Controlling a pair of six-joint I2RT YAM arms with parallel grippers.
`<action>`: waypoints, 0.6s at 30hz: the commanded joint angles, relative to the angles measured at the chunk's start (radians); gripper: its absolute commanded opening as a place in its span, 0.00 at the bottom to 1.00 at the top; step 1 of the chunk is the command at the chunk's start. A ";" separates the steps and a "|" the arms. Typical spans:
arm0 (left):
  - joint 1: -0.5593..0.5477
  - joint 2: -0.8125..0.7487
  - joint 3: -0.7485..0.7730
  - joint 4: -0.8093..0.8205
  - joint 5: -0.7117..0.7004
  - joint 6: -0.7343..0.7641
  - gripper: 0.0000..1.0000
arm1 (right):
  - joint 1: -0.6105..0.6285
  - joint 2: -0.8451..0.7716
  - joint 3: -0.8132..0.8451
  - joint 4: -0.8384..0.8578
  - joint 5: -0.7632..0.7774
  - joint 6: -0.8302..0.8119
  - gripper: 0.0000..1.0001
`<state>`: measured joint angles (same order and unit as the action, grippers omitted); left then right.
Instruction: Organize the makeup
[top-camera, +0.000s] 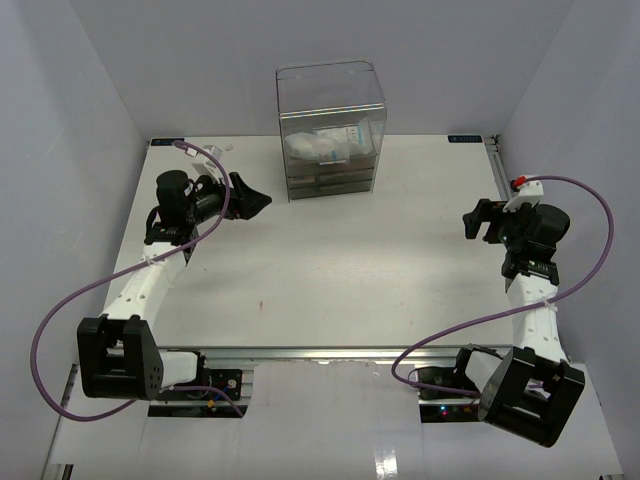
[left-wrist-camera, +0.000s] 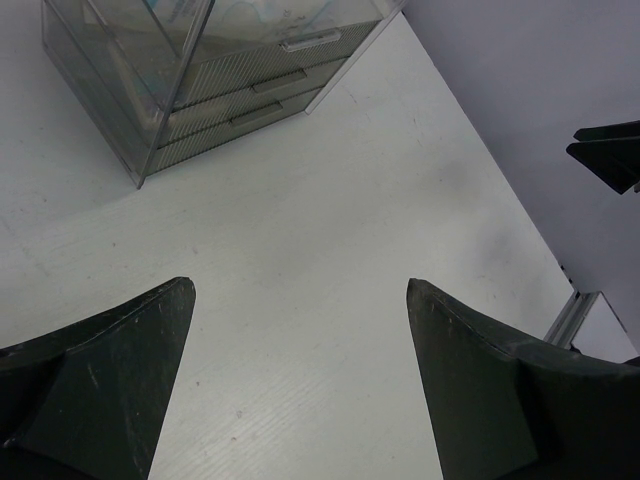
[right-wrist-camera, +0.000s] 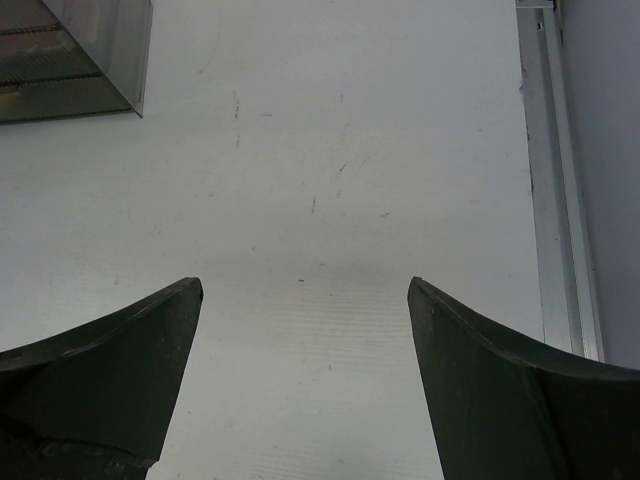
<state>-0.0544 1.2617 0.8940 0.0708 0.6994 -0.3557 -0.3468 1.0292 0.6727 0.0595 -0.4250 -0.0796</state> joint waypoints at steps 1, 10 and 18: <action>-0.002 -0.038 -0.004 0.001 0.011 0.020 0.98 | -0.006 -0.021 0.004 0.054 0.011 0.017 0.90; -0.002 -0.044 -0.004 -0.002 0.011 0.020 0.98 | -0.008 -0.014 0.008 0.053 0.039 0.021 0.90; -0.002 -0.045 -0.007 0.001 0.012 0.018 0.98 | -0.012 -0.018 0.003 0.062 0.101 0.007 0.90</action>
<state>-0.0544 1.2602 0.8936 0.0674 0.6991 -0.3550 -0.3527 1.0271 0.6727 0.0634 -0.3692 -0.0631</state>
